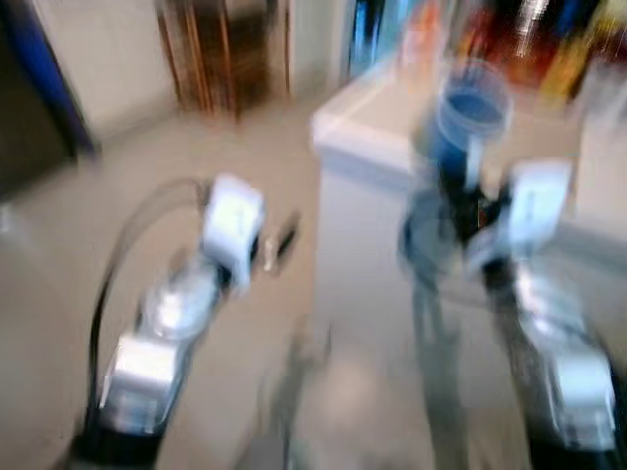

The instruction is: Setting the table

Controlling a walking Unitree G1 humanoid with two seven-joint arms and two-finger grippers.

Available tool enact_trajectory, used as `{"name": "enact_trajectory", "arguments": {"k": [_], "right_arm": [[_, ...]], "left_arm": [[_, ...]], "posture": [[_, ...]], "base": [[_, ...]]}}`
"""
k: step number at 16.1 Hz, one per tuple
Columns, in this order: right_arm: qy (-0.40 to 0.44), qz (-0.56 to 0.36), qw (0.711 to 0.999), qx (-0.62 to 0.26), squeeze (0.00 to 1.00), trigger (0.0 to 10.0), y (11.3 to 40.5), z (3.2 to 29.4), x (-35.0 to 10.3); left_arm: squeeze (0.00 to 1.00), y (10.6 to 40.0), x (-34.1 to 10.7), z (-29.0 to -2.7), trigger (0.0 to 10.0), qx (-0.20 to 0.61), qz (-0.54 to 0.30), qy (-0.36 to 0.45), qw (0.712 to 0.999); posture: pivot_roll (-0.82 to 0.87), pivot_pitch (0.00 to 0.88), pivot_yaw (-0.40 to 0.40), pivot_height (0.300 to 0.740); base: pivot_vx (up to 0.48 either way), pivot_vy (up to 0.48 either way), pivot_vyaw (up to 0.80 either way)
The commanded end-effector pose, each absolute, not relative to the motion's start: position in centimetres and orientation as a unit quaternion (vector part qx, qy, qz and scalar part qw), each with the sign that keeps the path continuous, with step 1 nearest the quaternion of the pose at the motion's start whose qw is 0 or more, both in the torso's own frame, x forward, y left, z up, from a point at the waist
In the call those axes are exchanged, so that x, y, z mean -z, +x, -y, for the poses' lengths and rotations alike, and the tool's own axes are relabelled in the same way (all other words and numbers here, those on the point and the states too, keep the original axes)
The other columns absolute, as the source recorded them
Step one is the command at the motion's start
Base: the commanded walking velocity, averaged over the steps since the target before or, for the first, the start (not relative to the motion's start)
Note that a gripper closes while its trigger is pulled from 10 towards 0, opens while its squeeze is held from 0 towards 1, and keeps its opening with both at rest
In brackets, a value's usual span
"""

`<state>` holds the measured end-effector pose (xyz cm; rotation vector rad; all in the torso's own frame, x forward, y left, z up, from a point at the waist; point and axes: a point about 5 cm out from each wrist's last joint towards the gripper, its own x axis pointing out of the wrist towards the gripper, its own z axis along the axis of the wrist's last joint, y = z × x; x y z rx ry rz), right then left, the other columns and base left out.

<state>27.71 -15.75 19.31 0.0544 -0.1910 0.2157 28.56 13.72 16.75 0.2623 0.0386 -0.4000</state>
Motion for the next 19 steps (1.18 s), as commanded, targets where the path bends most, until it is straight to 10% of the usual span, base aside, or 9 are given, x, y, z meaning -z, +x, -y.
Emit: {"name": "enact_trajectory", "arguments": {"k": [1,19], "right_arm": [[0.014,0.118,0.989,-0.088,0.0,10.0,27.5,16.6,-20.6],[0.004,0.027,0.964,-0.266,0.0,10.0,22.7,18.5,-18.2]], "left_arm": [[0.0,28.8,-17.8,-13.1,10.0,0.2,0.003,0.131,0.971],[0.0,28.7,-17.7,-12.0,10.0,0.245,0.002,0.143,0.959]], "posture": [[0.1,0.015,0.01,0.74],[0.08,0.038,0.051,0.74]], "base": [[0.0,-0.48,0.0],[0.0,-0.48,0.0]]}}
